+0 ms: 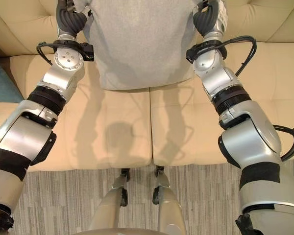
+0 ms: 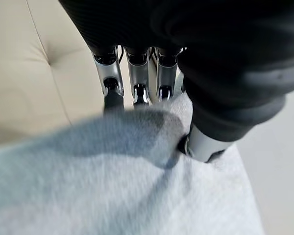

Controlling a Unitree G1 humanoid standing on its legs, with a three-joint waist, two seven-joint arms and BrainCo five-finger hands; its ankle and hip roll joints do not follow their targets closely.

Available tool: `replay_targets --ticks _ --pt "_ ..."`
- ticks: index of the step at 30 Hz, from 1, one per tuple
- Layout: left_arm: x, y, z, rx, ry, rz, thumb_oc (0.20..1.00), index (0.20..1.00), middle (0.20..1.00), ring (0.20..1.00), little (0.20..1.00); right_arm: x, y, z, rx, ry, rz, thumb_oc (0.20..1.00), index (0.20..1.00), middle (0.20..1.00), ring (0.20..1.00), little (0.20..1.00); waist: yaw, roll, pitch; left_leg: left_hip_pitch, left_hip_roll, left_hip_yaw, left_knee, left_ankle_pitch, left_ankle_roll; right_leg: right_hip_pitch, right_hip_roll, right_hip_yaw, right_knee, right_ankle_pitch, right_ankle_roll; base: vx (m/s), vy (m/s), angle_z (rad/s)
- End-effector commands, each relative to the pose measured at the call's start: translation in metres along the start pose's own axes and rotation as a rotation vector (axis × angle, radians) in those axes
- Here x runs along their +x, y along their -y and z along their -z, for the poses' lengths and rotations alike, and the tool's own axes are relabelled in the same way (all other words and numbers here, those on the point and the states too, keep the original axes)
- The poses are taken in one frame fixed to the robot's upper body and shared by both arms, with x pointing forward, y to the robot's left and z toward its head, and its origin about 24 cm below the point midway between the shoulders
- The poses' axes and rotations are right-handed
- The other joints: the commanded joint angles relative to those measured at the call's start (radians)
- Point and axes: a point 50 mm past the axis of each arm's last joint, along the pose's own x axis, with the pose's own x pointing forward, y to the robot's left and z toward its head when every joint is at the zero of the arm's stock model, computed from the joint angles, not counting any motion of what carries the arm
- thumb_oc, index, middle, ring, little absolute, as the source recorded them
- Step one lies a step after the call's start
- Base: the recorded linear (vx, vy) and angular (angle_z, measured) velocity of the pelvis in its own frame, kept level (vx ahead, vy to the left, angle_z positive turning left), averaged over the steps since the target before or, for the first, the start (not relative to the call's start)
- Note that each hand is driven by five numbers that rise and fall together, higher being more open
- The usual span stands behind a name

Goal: Pick up all the scattered cushions and arrange them neatly on the sofa.

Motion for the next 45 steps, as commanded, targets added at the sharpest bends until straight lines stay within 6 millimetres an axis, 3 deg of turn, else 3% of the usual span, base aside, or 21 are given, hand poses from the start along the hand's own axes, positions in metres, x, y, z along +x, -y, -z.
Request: replay_targets --ticks 1,2,3,8,10,13,14,17,18,22,24,26,27,29,30,31,33,34,37,43,45 --pt "0.006 0.018 -0.048 -0.028 0.179 0.067 1.000 1.000 1.000 1.000 1.000 0.017 0.006 -0.043 0.102 0.116 0.036 0.253 0.253 0.253 0.253 0.253 0.033 -0.051 -0.086 0.056 0.026 -0.001 -0.118 0.029 -0.111 -0.002 -0.023 0.022 -0.027 -0.021 0.182 0.00 0.000 0.00" --pt "0.006 0.018 -0.046 -0.025 0.173 0.067 1.000 1.000 1.000 1.000 1.000 0.016 0.005 -0.040 0.089 0.101 0.023 0.564 0.564 0.564 0.564 0.564 0.034 -0.052 -0.084 0.055 0.026 -0.002 -0.118 0.030 -0.111 -0.003 -0.022 0.022 -0.027 -0.020 0.182 0.00 0.000 0.00" --pt "0.007 0.016 -0.044 -0.023 0.167 0.065 1.000 1.000 1.000 1.000 1.000 0.017 0.006 -0.036 0.071 0.089 0.014 1.000 1.000 1.000 1.000 1.000 0.035 -0.053 -0.082 0.054 0.027 -0.001 -0.118 0.030 -0.112 -0.005 -0.023 0.021 -0.027 -0.018 0.181 0.00 0.000 0.00" --pt "0.010 0.001 -0.027 0.007 0.098 0.030 1.000 1.000 1.000 1.000 1.000 0.017 0.014 -0.005 -0.003 -0.032 0.001 1.000 1.000 1.000 1.000 1.000 0.041 -0.053 -0.073 0.048 0.025 -0.003 -0.118 0.036 -0.115 -0.011 -0.021 0.017 -0.027 -0.016 0.182 0.00 0.000 0.00" --pt "0.014 -0.018 -0.018 0.042 0.073 -0.010 1.000 1.000 1.000 1.000 1.000 0.018 0.026 0.010 -0.051 -0.072 0.013 1.000 1.000 1.000 1.000 1.000 0.044 -0.053 -0.074 0.051 0.026 -0.003 -0.118 0.037 -0.117 -0.010 -0.022 0.014 -0.027 -0.015 0.183 0.00 0.000 0.00" --pt "0.014 -0.064 0.006 0.097 0.019 -0.107 1.000 1.000 1.000 1.000 1.000 0.012 0.055 0.043 -0.111 -0.147 0.069 1.000 1.000 1.000 1.000 1.000 0.050 -0.055 -0.077 0.065 0.027 -0.002 -0.118 0.033 -0.119 0.003 -0.023 0.008 -0.027 -0.017 0.185 0.00 0.000 -0.02" --pt "0.007 -0.086 0.024 0.108 -0.012 -0.139 1.000 1.000 1.000 1.000 1.000 0.002 0.071 0.069 -0.135 -0.206 0.093 1.000 1.000 1.000 1.000 1.000 0.050 -0.055 -0.079 0.080 0.027 -0.002 -0.118 0.027 -0.119 0.020 -0.024 0.005 -0.027 -0.020 0.186 0.00 0.000 0.00" --pt "-0.013 -0.103 0.054 0.116 -0.047 -0.142 1.000 1.000 1.000 1.000 1.000 -0.020 0.079 0.097 -0.138 -0.243 0.096 1.000 1.000 1.000 1.000 1.000 0.050 -0.055 -0.084 0.110 0.028 -0.001 -0.118 0.017 -0.117 0.052 -0.025 0.001 -0.027 -0.028 0.183 0.03 0.000 -0.01" --pt "-0.045 -0.109 0.084 0.106 -0.068 -0.107 1.000 1.000 1.000 1.000 1.000 -0.056 0.079 0.127 -0.129 -0.277 0.061 1.000 1.000 1.000 1.000 1.000 0.045 -0.058 -0.086 0.158 0.029 0.004 -0.118 -0.003 -0.114 0.102 -0.025 -0.002 -0.027 -0.041 0.178 0.06 -0.007 -0.04" --pt "-0.108 -0.105 0.123 0.087 -0.129 -0.046 1.000 1.000 1.000 1.000 1.000 -0.124 0.067 0.163 -0.085 -0.346 0.004 1.000 1.000 1.000 1.000 1.000 0.039 -0.063 -0.083 0.230 0.030 0.009 -0.118 -0.025 -0.106 0.179 -0.031 -0.005 -0.027 -0.056 0.173 0.04 -0.007 0.00" --pt "-0.186 -0.114 0.171 0.160 -0.323 0.020 1.000 1.000 1.000 1.000 1.000 -0.203 0.058 0.195 -0.182 -0.463 -0.149 1.000 1.000 1.000 1.000 1.000 0.034 -0.068 -0.068 0.321 0.038 0.026 -0.118 -0.052 -0.098 0.272 -0.032 -0.005 -0.027 -0.076 0.168 0.07 -0.053 0.02" --pt "-0.222 -0.121 0.189 0.196 -0.433 0.042 1.000 1.000 1.000 1.000 1.000 -0.238 0.057 0.207 -0.218 -0.535 -0.212 1.000 1.000 1.000 1.000 1.000 0.031 -0.066 -0.064 0.364 0.042 0.034 -0.118 -0.062 -0.094 0.316 -0.029 -0.007 -0.027 -0.088 0.164 0.05 -0.037 0.00" --pt "-0.260 -0.124 0.207 0.205 -0.565 0.056 1.000 1.000 1.000 1.000 1.000 -0.273 0.050 0.216 -0.254 -0.611 -0.292 1.000 1.000 1.000 1.000 1.000 0.032 -0.063 -0.056 0.405 0.042 0.042 -0.118 -0.065 -0.084 0.355 -0.031 -0.002 -0.027 -0.094 0.163 0.03 -0.021 -0.12" --pt "-0.290 -0.124 0.220 0.221 -0.676 0.090 1.000 1.000 1.000 1.000 1.000 -0.294 0.040 0.220 -0.241 -0.669 -0.349 1.000 1.000 1.000 1.000 1.000 0.031 -0.061 -0.046 0.453 0.046 0.055 -0.118 -0.073 -0.075 0.399 -0.029 0.002 -0.027 -0.105 0.160 -0.01 -0.025 -0.14" --pt "-0.321 -0.123 0.231 0.227 -0.793 0.122 1.000 1.000 1.000 1.000 1.000 -0.317 0.033 0.225 -0.235 -0.732 -0.412 1.000 1.000 1.000 1.000 1.000 0.030 -0.057 -0.041 0.490 0.047 0.062 -0.118 -0.079 -0.066 0.434 -0.025 0.005 -0.027 -0.114 0.156 -0.02 -0.020 -0.16" --pt "-0.321 -0.123 0.231 0.227 -0.794 0.122 1.000 1.000 1.000 1.000 1.000 -0.317 0.033 0.225 -0.235 -0.732 -0.413 1.000 1.000 1.000 1.000 1.000 0.031 -0.057 -0.035 0.497 0.047 0.063 -0.118 -0.080 -0.066 0.441 -0.025 0.006 -0.027 -0.115 0.156 -0.03 -0.017 -0.21" --pt "-0.350 -0.117 0.245 0.237 -0.919 0.170 1.000 1.000 1.000 1.000 1.000 -0.344 0.021 0.231 -0.223 -0.824 -0.481 1.000 1.000 1.000 1.000 1.000 0.028 -0.052 -0.023 0.542 0.046 0.073 -0.118 -0.091 -0.055 0.483 -0.019 0.011 -0.027 -0.128 0.153 -0.06 -0.023 -0.17" --pt "-0.376 -0.115 0.254 0.268 -1.028 0.217 1.000 1.000 1.000 1.000 1.000 -0.370 0.014 0.235 -0.222 -0.907 -0.560 1.000 1.000 1.000 1.000 1.000 0.026 -0.049 -0.024 0.570 0.048 0.082 -0.118 -0.094 -0.051 0.512 -0.014 0.013 -0.027 -0.134 0.148 -0.08 -0.034 -0.13" --pt "-0.422 -0.116 0.268 0.336 -1.236 0.293 1.000 1.000 1.000 1.000 1.000 -0.418 0.009 0.241 -0.280 -1.042 -0.714 1.000 1.000 1.000 1.000 1.000 0.022 -0.048 -0.036 0.648 0.049 0.098 -0.118 -0.115 -0.046 0.589 -0.003 0.021 -0.027 -0.158 0.139 -0.05 -0.049 -0.20" --pt "-0.470 -0.115 0.270 0.473 -1.398 0.506 1.000 1.000 1.000 1.000 1.000 -0.484 0.014 0.238 -0.343 -1.229 -0.920 1.000 1.000 1.000 1.000 1.000 0.017 -0.049 -0.011 0.781 0.060 0.109 -0.083 -0.161 -0.030 0.724 0.022 0.056 -0.021 -0.193 0.117 -0.03 -0.061 -0.13" --pt "-0.471 -0.105 0.270 0.446 -1.402 0.515 1.000 1.000 1.000 1.000 1.000 -0.493 0.015 0.237 -0.362 -1.268 -0.940 1.000 1.000 1.000 1.000 1.000 0.028 -0.056 0.012 0.759 0.039 0.025 0.008 -0.195 -0.029 0.725 0.020 0.087 -0.019 -0.183 0.112 -0.16 -0.005 -0.29"
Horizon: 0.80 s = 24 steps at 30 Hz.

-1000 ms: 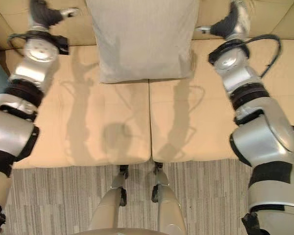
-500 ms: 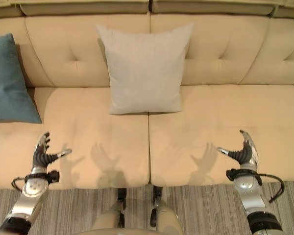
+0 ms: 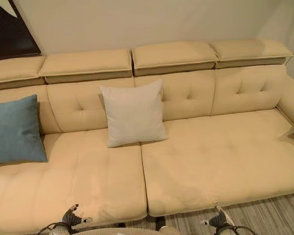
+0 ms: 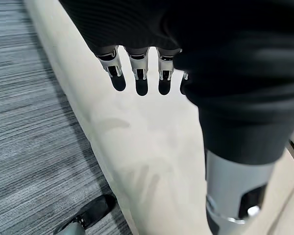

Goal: Pick up all the scattered cushions and arrange them neatly on the sofa.

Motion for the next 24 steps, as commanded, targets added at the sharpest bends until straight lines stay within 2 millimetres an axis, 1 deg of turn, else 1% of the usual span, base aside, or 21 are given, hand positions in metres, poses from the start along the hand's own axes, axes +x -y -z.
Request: replay_targets --ticks 1,2,3,4,5,6,9,10,12,13,14,15,16,17,18,19,20,21,23,24 --pt "0.008 -0.016 -0.023 0.008 0.058 -0.039 1.000 1.000 1.000 1.000 1.000 0.010 0.017 -0.029 -0.005 0.060 0.050 1.000 1.000 1.000 1.000 1.000 0.034 -0.060 0.091 -0.006 -0.054 -0.124 0.126 -0.108 -0.025 0.057 -0.052 0.026 0.023 -0.056 0.087 -0.19 0.033 -0.67" --pt "0.008 -0.011 -0.023 0.007 0.057 -0.025 1.000 1.000 1.000 1.000 1.000 0.011 0.018 -0.028 -0.008 0.053 0.050 1.000 1.000 1.000 1.000 1.000 0.037 -0.063 0.094 -0.020 -0.073 -0.176 0.147 -0.126 -0.024 0.049 -0.055 0.040 0.028 -0.052 0.086 -0.22 0.077 -0.63" --pt "0.008 -0.005 -0.024 -0.001 0.054 -0.012 1.000 1.000 1.000 1.000 1.000 0.011 0.019 -0.026 -0.028 0.036 0.047 1.000 1.000 1.000 1.000 1.000 0.038 -0.064 0.092 -0.035 -0.103 -0.253 0.174 -0.156 -0.016 0.023 -0.059 0.072 0.047 -0.047 0.083 -0.19 0.106 -0.69" --pt "0.008 -0.003 -0.024 -0.007 0.052 -0.006 1.000 1.000 1.000 1.000 1.000 0.011 0.020 -0.024 -0.036 0.026 0.045 1.000 1.000 1.000 1.000 1.000 0.038 -0.060 0.089 -0.033 -0.112 -0.281 0.169 -0.162 -0.012 0.007 -0.059 0.083 0.057 -0.044 0.083 -0.23 0.188 -0.52" --pt "0.008 0.000 -0.024 -0.004 0.049 0.002 1.000 1.000 1.000 1.000 1.000 0.012 0.023 -0.023 -0.037 0.016 0.056 1.000 1.000 1.000 1.000 1.000 0.030 -0.053 0.085 -0.033 -0.116 -0.292 0.154 -0.164 -0.003 -0.026 -0.065 0.099 0.073 -0.035 0.088 -0.18 0.208 -0.84" --pt "0.008 0.000 -0.024 0.004 0.043 0.003 1.000 1.000 1.000 1.000 1.000 0.013 0.023 -0.023 -0.039 0.007 0.054 1.000 1.000 1.000 1.000 1.000 0.024 -0.052 0.083 -0.033 -0.114 -0.279 0.148 -0.163 0.002 -0.041 -0.071 0.105 0.081 -0.026 0.093 -0.19 0.227 -0.84" --pt "0.010 0.000 -0.031 0.024 0.057 -0.001 1.000 1.000 1.000 1.000 1.000 0.015 0.022 -0.033 -0.051 0.015 0.057 1.000 1.000 1.000 1.000 1.000 0.016 -0.059 0.095 -0.046 -0.130 -0.243 0.142 -0.161 0.016 -0.104 -0.093 0.136 0.093 0.016 0.120 -0.22 0.240 -1.04" --pt "0.012 -0.004 -0.034 0.029 0.056 -0.019 1.000 1.000 1.000 1.000 1.000 0.016 0.019 -0.043 -0.048 0.029 0.052 1.000 1.000 1.000 1.000 1.000 0.012 -0.071 0.104 -0.053 -0.150 -0.194 0.111 -0.151 0.035 -0.159 -0.113 0.162 0.090 0.054 0.154 -0.30 0.286 -0.84" --pt "0.013 -0.011 -0.036 0.027 0.055 -0.044 1.000 1.000 1.000 1.000 1.000 0.016 0.016 -0.051 -0.046 0.048 0.049 1.000 1.000 1.000 1.000 1.000 0.013 -0.078 0.125 -0.061 -0.148 -0.156 0.104 -0.138 0.045 -0.204 -0.115 0.167 0.120 0.067 0.164 -0.31 0.176 -1.57" --pt "0.014 -0.014 -0.037 0.024 0.054 -0.052 1.000 1.000 1.000 1.000 1.000 0.016 0.015 -0.055 -0.045 0.055 0.049 1.000 1.000 1.000 1.000 1.000 0.017 -0.081 0.135 -0.068 -0.143 -0.140 0.103 -0.131 0.050 -0.221 -0.111 0.145 0.146 0.060 0.156 -0.35 0.095 -1.89" --pt "0.015 -0.018 -0.038 0.008 0.057 -0.060 1.000 1.000 1.000 1.000 1.000 0.016 0.012 -0.060 -0.046 0.070 0.040 1.000 1.000 1.000 1.000 1.000 0.033 -0.076 0.150 -0.083 -0.132 -0.106 0.104 -0.120 0.058 -0.216 -0.130 0.037 0.192 0.020 0.132 -0.34 0.100 -1.74" --pt "0.014 -0.018 -0.033 0.007 0.041 -0.055 1.000 1.000 1.000 1.000 1.000 0.016 0.010 -0.059 -0.055 0.073 0.032 1.000 1.000 1.000 1.000 1.000 0.039 -0.077 0.144 -0.081 -0.128 -0.088 0.090 -0.105 0.064 -0.189 -0.123 -0.008 0.248 -0.017 0.108 -0.33 0.081 -0.94" --pt "0.013 -0.018 -0.029 0.001 0.026 -0.054 1.000 1.000 1.000 1.000 1.000 0.015 0.008 -0.058 -0.045 0.073 0.024 1.000 1.000 1.000 1.000 1.000 0.047 -0.078 0.130 -0.081 -0.120 -0.058 0.080 -0.098 0.071 -0.152 -0.113 -0.032 0.282 -0.064 0.093 -0.22 0.015 -1.40" --pt "0.013 -0.019 -0.027 -0.014 0.020 -0.055 1.000 1.000 1.000 1.000 1.000 0.015 0.008 -0.059 -0.026 0.076 0.028 1.000 1.000 1.000 1.000 1.000 0.055 -0.083 0.113 -0.090 -0.114 -0.018 0.073 -0.093 0.067 -0.116 -0.113 -0.067 0.276 -0.088 0.090 -0.14 -0.087 -1.11" --pt "0.012 -0.019 -0.027 -0.021 0.027 -0.060 1.000 1.000 1.000 1.000 1.000 0.015 0.008 -0.059 -0.022 0.075 0.032 1.000 1.000 1.000 1.000 1.000 0.062 -0.092 0.097 -0.086 -0.107 0.022 0.062 -0.089 0.060 -0.087 -0.103 -0.064 0.222 -0.083 0.095 -0.06 -0.156 -2.03" --pt "0.012 -0.017 -0.027 -0.015 0.031 -0.056 1.000 1.000 1.000 1.000 1.000 0.015 0.008 -0.057 -0.024 0.065 0.030 1.000 1.000 1.000 1.000 1.000 0.055 -0.095 0.084 -0.085 -0.101 0.038 0.062 -0.092 0.059 -0.078 -0.088 -0.036 0.181 -0.074 0.100 0.01 -0.151 -1.82" --pt "0.012 -0.017 -0.028 -0.015 0.037 -0.054 1.000 1.000 1.000 1.000 1.000 0.015 0.007 -0.055 -0.021 0.055 0.027 1.000 1.000 1.000 1.000 1.000 0.051 -0.093 0.081 -0.082 -0.098 0.040 0.061 -0.095 0.058 -0.074 -0.079 -0.018 0.161 -0.070 0.100 0.00 -0.146 -1.60" --pt "0.013 -0.019 -0.032 -0.008 0.041 -0.058 1.000 1.000 1.000 1.000 1.000 0.013 0.004 -0.047 -0.010 0.031 0.022 1.000 1.000 1.000 1.000 1.000 0.039 -0.096 0.083 -0.091 -0.096 0.036 0.085 -0.101 0.054 -0.061 -0.066 0.012 0.121 -0.059 0.098 -0.02 -0.102 -0.67" --pt "0.015 -0.021 -0.045 0.019 0.083 -0.060 1.000 1.000 1.000 1.000 1.000 0.011 0.001 -0.036 0.019 -0.006 0.018 1.000 1.000 1.000 1.000 1.000 0.023 -0.105 0.093 -0.121 -0.090 0.030 0.150 -0.114 0.044 -0.044 -0.062 0.019 0.085 -0.050 0.096 -0.06 -0.092 -0.10" --pt "0.016 -0.018 -0.053 0.032 0.108 -0.049 1.000 1.000 1.000 1.000 1.000 0.010 -0.001 -0.031 0.022 -0.031 0.017 1.000 1.000 1.000 1.000 1.000 0.020 -0.107 0.104 -0.145 -0.086 0.011 0.210 -0.131 0.036 -0.034 -0.059 0.025 0.067 -0.038 0.092 -0.08 -0.037 0.39"
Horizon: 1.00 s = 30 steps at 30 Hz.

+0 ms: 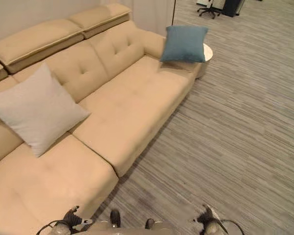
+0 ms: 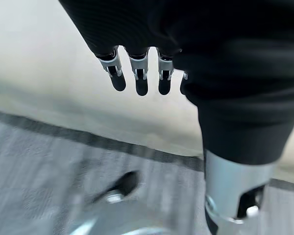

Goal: Pick up all the scattered cushions and arrange them neatly on the sofa.

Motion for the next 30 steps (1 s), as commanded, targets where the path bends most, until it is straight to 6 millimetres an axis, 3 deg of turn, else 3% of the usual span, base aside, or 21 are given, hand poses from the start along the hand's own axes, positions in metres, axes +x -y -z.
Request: replay_targets --ticks 1,2,4,5,12,14,15,16,18,19,25,30 --pt "0.004 -0.011 -0.025 0.022 0.095 -0.036 1.000 1.000 1.000 1.000 1.000 0.008 0.018 -0.030 0.060 0.048 0.063 1.000 1.000 1.000 1.000 1.000 0.015 -0.050 0.054 0.024 -0.077 -0.052 0.088 -0.161 0.003 0.010 -0.075 0.114 -0.180 0.184 0.146 -0.09 0.026 0.36" --pt "0.004 -0.005 -0.029 0.010 0.107 -0.023 1.000 1.000 1.000 1.000 1.000 0.008 0.021 -0.029 0.047 0.043 0.069 1.000 1.000 1.000 1.000 1.000 0.029 -0.051 0.062 0.009 -0.115 -0.167 0.108 -0.174 -0.009 0.000 -0.071 0.141 -0.176 0.193 0.142 -0.07 0.067 -0.11" --pt "0.004 -0.001 -0.031 0.003 0.105 -0.013 1.000 1.000 1.000 1.000 1.000 0.009 0.023 -0.030 0.041 0.048 0.075 1.000 1.000 1.000 1.000 1.000 0.034 -0.047 0.059 0.018 -0.142 -0.269 0.100 -0.189 -0.010 -0.013 -0.068 0.178 -0.167 0.197 0.144 -0.02 0.116 -0.74" --pt "0.004 0.000 -0.029 0.001 0.098 -0.011 1.000 1.000 1.000 1.000 1.000 0.009 0.024 -0.031 0.057 0.053 0.076 1.000 1.000 1.000 1.000 1.000 0.030 -0.040 0.056 0.030 -0.138 -0.275 0.079 -0.187 -0.006 -0.023 -0.070 0.183 -0.159 0.195 0.148 -0.01 0.142 -0.94" --pt "0.005 -0.004 -0.025 0.034 0.078 -0.016 1.000 1.000 1.000 1.000 1.000 0.010 0.025 -0.047 0.079 0.082 0.081 1.000 1.000 1.000 1.000 1.000 0.034 -0.032 0.082 0.056 -0.137 -0.204 0.007 -0.156 0.023 -0.125 -0.099 0.210 -0.073 0.223 0.188 -0.07 0.166 -0.63" --pt "0.006 -0.010 -0.023 0.034 0.072 -0.030 1.000 1.000 1.000 1.000 1.000 0.010 0.023 -0.053 0.075 0.100 0.075 1.000 1.000 1.000 1.000 1.000 0.051 -0.033 0.094 0.076 -0.126 -0.156 -0.034 -0.143 0.028 -0.149 -0.115 0.145 -0.059 0.237 0.193 -0.09 0.120 -1.06" --pt "0.006 -0.011 -0.022 0.027 0.065 -0.034 1.000 1.000 1.000 1.000 1.000 0.010 0.023 -0.056 0.073 0.108 0.078 1.000 1.000 1.000 1.000 1.000 0.070 -0.028 0.094 0.089 -0.114 -0.118 -0.059 -0.136 0.027 -0.140 -0.150 -0.005 -0.056 0.225 0.177 -0.04 0.064 -1.35" --pt "0.006 -0.012 -0.022 0.026 0.062 -0.037 1.000 1.000 1.000 1.000 1.000 0.010 0.023 -0.055 0.073 0.107 0.077 1.000 1.000 1.000 1.000 1.000 0.074 -0.025 0.092 0.098 -0.109 -0.108 -0.075 -0.130 0.028 -0.134 -0.156 -0.059 -0.040 0.212 0.171 -0.01 0.055 -1.41" --pt "0.006 -0.014 -0.017 0.021 0.045 -0.040 1.000 1.000 1.000 1.000 1.000 0.010 0.022 -0.052 0.072 0.097 0.073 1.000 1.000 1.000 1.000 1.000 0.086 -0.025 0.078 0.115 -0.103 -0.067 -0.104 -0.121 0.027 -0.095 -0.157 -0.152 -0.043 0.183 0.163 0.02 0.019 -1.12" --pt "0.005 -0.013 -0.015 0.016 0.038 -0.037 1.000 1.000 1.000 1.000 1.000 0.010 0.021 -0.051 0.074 0.094 0.069 1.000 1.000 1.000 1.000 1.000 0.089 -0.028 0.077 0.127 -0.103 -0.051 -0.111 -0.120 0.025 -0.087 -0.155 -0.163 -0.054 0.183 0.161 0.07 -0.064 -0.84" --pt "0.003 -0.002 -0.009 0.012 0.016 -0.002 1.000 1.000 1.000 1.000 1.000 0.010 0.024 -0.046 0.063 0.084 0.078 1.000 1.000 1.000 1.000 1.000 0.067 -0.031 0.047 0.168 -0.091 -0.018 -0.118 -0.138 0.017 -0.034 -0.110 -0.094 -0.165 0.213 0.161 0.13 -0.111 -0.33" --pt "0.003 -0.008 -0.008 -0.008 0.017 -0.016 1.000 1.000 1.000 1.000 1.000 0.010 0.022 -0.043 0.035 0.077 0.068 1.000 1.000 1.000 1.000 1.000 0.045 -0.037 0.035 0.185 -0.077 -0.010 -0.119 -0.145 0.004 0.001 -0.082 -0.052 -0.204 0.206 0.153 0.10 -0.096 -0.34"
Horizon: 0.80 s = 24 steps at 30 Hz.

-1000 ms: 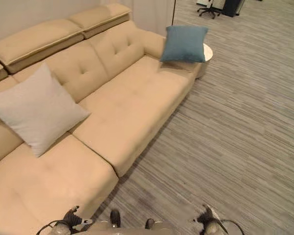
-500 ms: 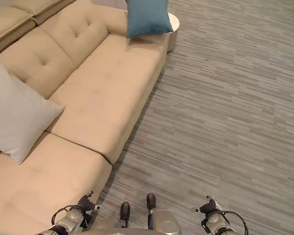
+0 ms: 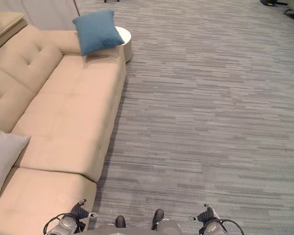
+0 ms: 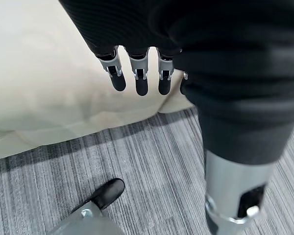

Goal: Pick up all the scattered cushions and arrange them neatly on the sofa.

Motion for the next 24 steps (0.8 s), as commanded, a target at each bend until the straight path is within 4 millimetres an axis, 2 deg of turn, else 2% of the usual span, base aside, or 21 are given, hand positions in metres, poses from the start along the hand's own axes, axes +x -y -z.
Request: replay_targets --ticks 1,11,17,18,24 --pt "0.003 -0.016 -0.007 0.004 0.023 -0.044 1.000 1.000 1.000 1.000 1.000 0.004 0.009 -0.005 -0.036 -0.006 0.025 1.000 1.000 1.000 1.000 1.000 0.004 -0.066 0.004 0.036 -0.067 -0.036 -0.043 -0.073 -0.028 0.038 -0.013 0.077 -0.137 0.096 0.118 0.08 -0.049 -0.09" --pt "-0.001 -0.007 0.011 0.023 -0.040 -0.020 1.000 1.000 1.000 1.000 1.000 -0.001 -0.006 0.006 0.016 -0.044 -0.006 1.000 1.000 1.000 1.000 1.000 0.014 -0.049 -0.011 0.078 -0.063 -0.041 -0.092 -0.063 -0.029 0.088 -0.006 0.076 -0.155 0.083 0.128 0.04 0.016 0.05" --pt "0.001 -0.006 0.004 0.021 -0.031 -0.018 1.000 1.000 1.000 1.000 1.000 -0.001 -0.004 0.008 0.046 -0.061 0.010 1.000 1.000 1.000 1.000 1.000 0.025 -0.049 -0.013 0.067 -0.062 -0.049 -0.095 -0.054 -0.032 0.084 -0.014 0.064 -0.155 0.093 0.133 -0.03 0.034 0.11" --pt "0.008 -0.011 -0.026 -0.069 0.027 -0.021 1.000 1.000 1.000 1.000 1.000 0.000 -0.004 0.003 0.340 -0.101 0.018 1.000 1.000 1.000 1.000 1.000 0.028 -0.036 0.010 -0.022 -0.053 -0.110 -0.094 0.003 -0.043 0.086 -0.063 0.090 -0.123 0.057 0.146 0.00 0.000 0.00" --pt "0.006 -0.001 -0.023 -0.066 0.024 0.016 1.000 1.000 1.000 1.000 1.000 -0.002 -0.007 0.012 0.341 -0.127 0.005 1.000 1.000 1.000 1.000 1.000 0.023 -0.030 -0.001 0.030 -0.048 -0.111 -0.095 -0.014 -0.045 0.134 -0.055 0.095 -0.143 0.055 0.142 0.07 -0.002 0.02"
